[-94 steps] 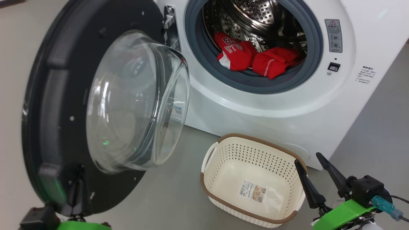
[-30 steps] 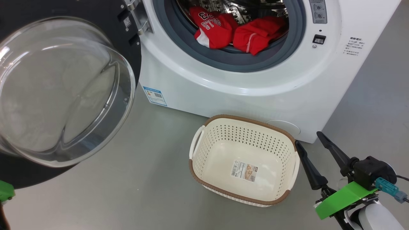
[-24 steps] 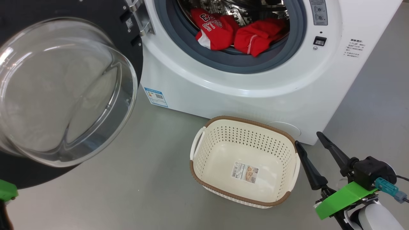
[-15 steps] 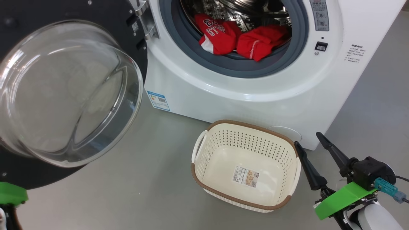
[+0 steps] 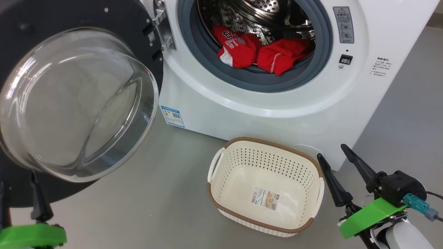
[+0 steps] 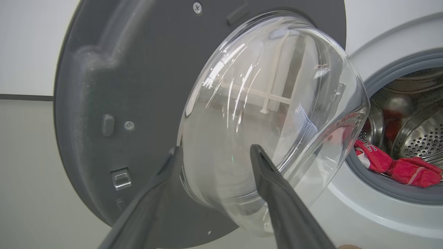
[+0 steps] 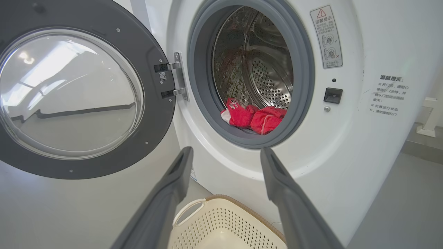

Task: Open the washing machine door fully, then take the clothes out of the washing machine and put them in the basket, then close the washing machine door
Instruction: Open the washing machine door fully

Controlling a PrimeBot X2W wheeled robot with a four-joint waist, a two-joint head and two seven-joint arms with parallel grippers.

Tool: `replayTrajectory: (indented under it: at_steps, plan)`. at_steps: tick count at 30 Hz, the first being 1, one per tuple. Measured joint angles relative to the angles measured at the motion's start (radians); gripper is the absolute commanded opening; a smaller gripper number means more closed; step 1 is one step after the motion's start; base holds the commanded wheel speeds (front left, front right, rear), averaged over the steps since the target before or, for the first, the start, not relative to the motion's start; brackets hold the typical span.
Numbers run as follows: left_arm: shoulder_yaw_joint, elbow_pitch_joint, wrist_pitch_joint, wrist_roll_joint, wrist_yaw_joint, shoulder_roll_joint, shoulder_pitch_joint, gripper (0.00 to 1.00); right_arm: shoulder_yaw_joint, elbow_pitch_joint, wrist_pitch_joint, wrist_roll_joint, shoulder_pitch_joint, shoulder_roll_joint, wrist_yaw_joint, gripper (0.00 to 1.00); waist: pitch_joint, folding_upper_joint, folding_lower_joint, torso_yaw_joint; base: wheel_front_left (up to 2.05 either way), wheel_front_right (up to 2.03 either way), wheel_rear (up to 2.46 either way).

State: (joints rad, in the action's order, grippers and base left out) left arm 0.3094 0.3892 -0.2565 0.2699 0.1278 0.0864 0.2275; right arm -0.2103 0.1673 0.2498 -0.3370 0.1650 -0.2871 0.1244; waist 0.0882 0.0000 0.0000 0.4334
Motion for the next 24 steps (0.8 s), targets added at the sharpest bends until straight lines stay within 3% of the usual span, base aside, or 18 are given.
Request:
replayTrajectory:
  at_steps: [14,24]
  plan:
    - [-0.221,-0.127,0.000,0.078,0.000,0.000,-0.147,1.00,0.029,-0.007,0.000,0.000,-0.007,0.011,0.000,1.00,-0.005,0.0000,0.0000,-0.044,0.00,0.00,0.00]
    - [-0.304,-0.161,0.000,0.111,0.000,0.033,-0.160,1.00,0.042,-0.010,0.000,0.000,-0.023,0.031,0.000,1.00,-0.004,0.0000,0.0000,-0.118,0.00,0.00,0.00]
